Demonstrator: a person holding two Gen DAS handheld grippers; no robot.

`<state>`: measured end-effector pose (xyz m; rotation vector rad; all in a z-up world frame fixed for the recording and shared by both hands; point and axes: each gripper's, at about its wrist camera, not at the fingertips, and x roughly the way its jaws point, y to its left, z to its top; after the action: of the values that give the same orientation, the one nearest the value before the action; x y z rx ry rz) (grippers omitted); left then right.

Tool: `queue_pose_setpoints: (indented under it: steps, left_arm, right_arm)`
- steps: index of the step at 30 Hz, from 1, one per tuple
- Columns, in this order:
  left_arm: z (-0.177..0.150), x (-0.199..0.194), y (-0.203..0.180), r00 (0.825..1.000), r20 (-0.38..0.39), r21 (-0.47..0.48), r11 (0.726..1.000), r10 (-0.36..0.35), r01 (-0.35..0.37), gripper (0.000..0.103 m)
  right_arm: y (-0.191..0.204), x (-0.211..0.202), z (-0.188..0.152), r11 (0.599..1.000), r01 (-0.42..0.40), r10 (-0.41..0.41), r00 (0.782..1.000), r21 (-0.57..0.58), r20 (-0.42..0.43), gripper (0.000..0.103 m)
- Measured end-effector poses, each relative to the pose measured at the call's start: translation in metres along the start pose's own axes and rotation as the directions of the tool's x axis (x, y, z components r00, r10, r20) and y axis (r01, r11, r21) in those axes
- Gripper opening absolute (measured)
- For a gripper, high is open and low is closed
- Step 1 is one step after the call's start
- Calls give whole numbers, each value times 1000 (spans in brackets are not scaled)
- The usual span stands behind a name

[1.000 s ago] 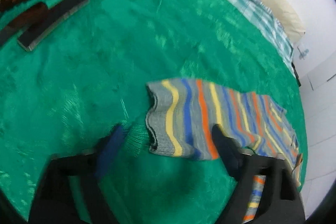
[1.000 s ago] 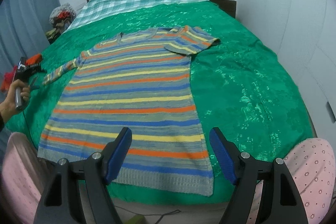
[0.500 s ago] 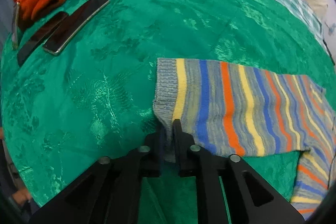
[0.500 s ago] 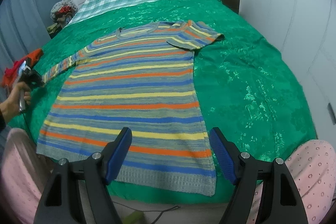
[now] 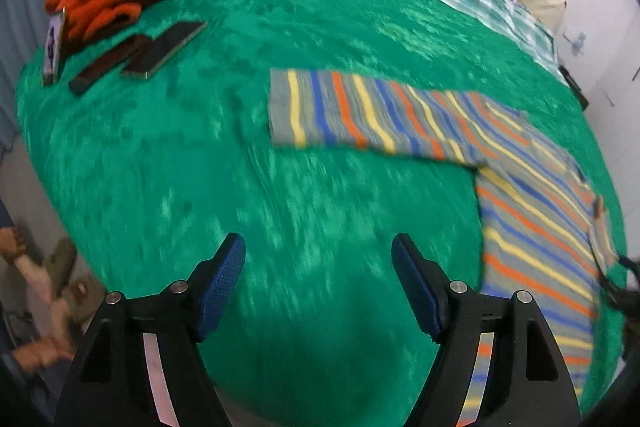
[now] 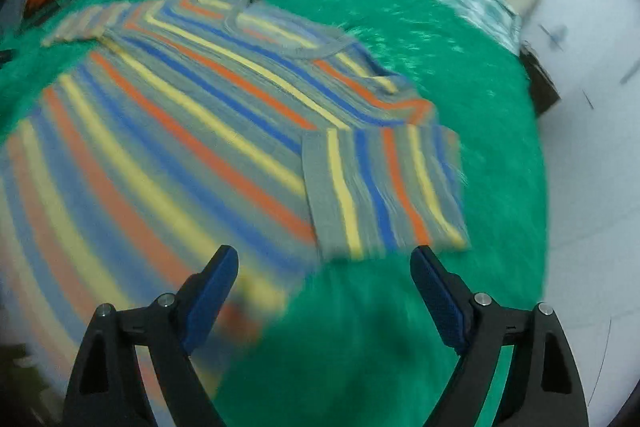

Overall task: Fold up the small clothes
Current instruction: 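Grasp the other sleeve with the right gripper, pull it outward, release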

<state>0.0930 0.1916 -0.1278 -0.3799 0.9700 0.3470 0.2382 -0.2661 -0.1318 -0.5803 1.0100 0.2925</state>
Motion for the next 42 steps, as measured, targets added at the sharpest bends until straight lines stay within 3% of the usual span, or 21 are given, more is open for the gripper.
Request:
queue_pose_setpoints:
  steps: [1,2,3,4,5,8,11,14,16,18,23,27,30,33,36,39,41,42]
  left_arm:
    - [-4,-1,1,1000,-9,1,1000,-2,2,78]
    - [-10,-3,4,1000,-20,6,1000,5,-5,78]
    - [-14,-6,6,1000,-23,10,1000,9,-9,78]
    - [-17,-11,11,1000,-18,15,1000,7,-7,78]
    - [-21,-14,12,1000,-12,19,1000,6,-6,78]
    - [-28,-21,19,1000,21,36,999,-6,5,78]
    - [-31,-10,11,1000,-4,52,999,-7,8,77]
    - [-34,-3,-2,999,-16,58,998,-37,38,76]
    - [-37,-1,-10,999,4,92,995,-49,49,76]
    - [-42,6,-12,1000,9,125,992,-6,4,76]
    - [-43,14,2,1000,-22,64,998,1,0,71]
    - [-44,13,3,1000,-20,54,999,-2,3,71]
    - [-45,13,3,1000,-18,52,999,-5,5,71]
    - [-46,13,3,1000,-12,45,999,-9,9,71]
    - [-46,14,1,1000,-14,45,999,-7,8,71]
    - [-46,16,-1,1000,-17,53,999,8,-7,71]
    - [-47,16,-1,1000,-15,55,998,17,-17,71]
    - [-47,15,0,1000,-13,54,998,24,-23,71]
  right_arm:
    - [1,18,7,1000,16,-16,1000,-8,-11,79]
    - [-2,36,11,1000,28,-28,999,3,-38,63]
    - [-15,53,11,997,-1,7,997,72,-82,16]
    - [-30,56,10,987,-33,48,994,155,-94,5]
    - [-51,51,6,966,-46,66,995,254,-72,4]
    - [-127,6,-30,852,-71,51,997,519,52,4]
    - [-205,-19,-98,645,-41,19,999,763,38,4]
    - [-230,-9,-137,554,-2,36,999,832,-22,4]
    - [-234,6,-161,454,-16,87,996,891,-26,4]
    - [-235,17,-175,373,-25,99,995,927,-14,3]
    - [-241,24,-188,348,121,-6,992,930,-127,1]
    - [-245,22,-177,386,59,3,998,920,-66,4]
    - [-251,4,-186,357,20,-10,1000,934,-18,24]
    - [-241,-16,-208,289,-104,36,995,952,98,24]
    - [-215,-21,-221,190,-239,118,968,952,220,24]
    - [-192,-5,-222,100,-279,168,951,955,261,39]
    - [-190,9,-228,24,-267,117,958,963,262,40]
    - [-192,16,-233,-35,-293,70,953,955,295,39]
